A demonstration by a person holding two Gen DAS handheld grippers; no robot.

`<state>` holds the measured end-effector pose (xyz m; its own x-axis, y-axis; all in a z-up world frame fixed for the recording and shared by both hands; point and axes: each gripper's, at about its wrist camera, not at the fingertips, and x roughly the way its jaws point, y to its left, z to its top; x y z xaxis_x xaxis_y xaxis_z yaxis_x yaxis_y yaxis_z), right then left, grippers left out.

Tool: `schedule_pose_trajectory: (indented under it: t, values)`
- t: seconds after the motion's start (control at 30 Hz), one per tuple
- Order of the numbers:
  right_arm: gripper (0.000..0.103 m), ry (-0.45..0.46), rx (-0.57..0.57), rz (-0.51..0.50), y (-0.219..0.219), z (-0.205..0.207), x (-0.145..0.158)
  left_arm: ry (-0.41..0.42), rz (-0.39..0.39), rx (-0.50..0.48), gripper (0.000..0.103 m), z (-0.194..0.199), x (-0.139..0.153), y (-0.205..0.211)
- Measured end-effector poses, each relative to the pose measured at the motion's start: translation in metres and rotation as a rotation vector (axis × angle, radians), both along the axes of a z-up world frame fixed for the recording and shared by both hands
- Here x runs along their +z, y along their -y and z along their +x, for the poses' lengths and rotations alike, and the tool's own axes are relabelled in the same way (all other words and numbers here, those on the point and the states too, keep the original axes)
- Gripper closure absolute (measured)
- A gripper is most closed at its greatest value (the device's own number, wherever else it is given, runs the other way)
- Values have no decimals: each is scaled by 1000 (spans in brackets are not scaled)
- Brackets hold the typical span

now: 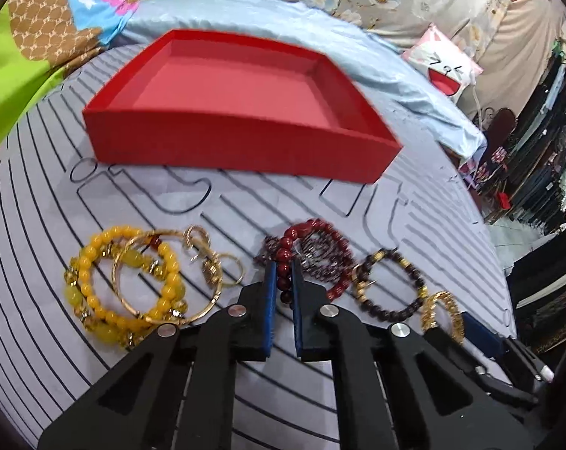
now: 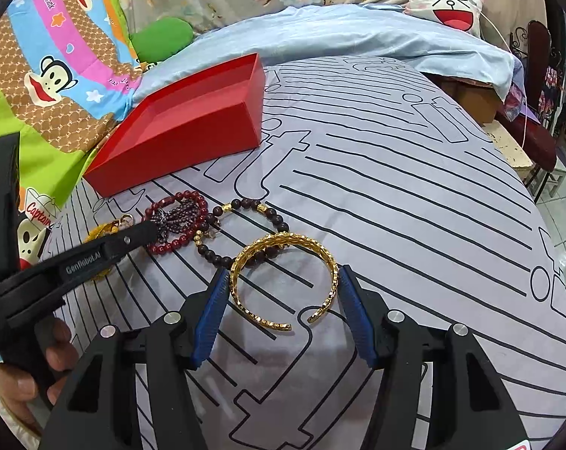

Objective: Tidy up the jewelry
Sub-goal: 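Grasp the gold cuff with the right tool while the left tool grasps the red bead bracelet, then carry the gold cuff and red bead bracelet with both tools over the red tray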

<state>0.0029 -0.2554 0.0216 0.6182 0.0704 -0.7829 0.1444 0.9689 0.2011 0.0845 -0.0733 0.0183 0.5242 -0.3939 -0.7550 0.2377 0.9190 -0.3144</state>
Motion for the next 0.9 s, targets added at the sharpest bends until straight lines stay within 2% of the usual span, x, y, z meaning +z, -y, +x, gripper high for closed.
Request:
schedule_pose_trajectory:
  t: [0.17,0.57,0.9]
  values:
    - [46,5,-3,-3,-1,-1,4,55,-9,-22,96,-10,20,-8]
    - [46,25,32,-23,-17,-6,14,45,-2,-19,96,-43,30,-44]
    - [46,55,73,-33,-35,-4,32,95,-37,-61,96,-59,65,-54]
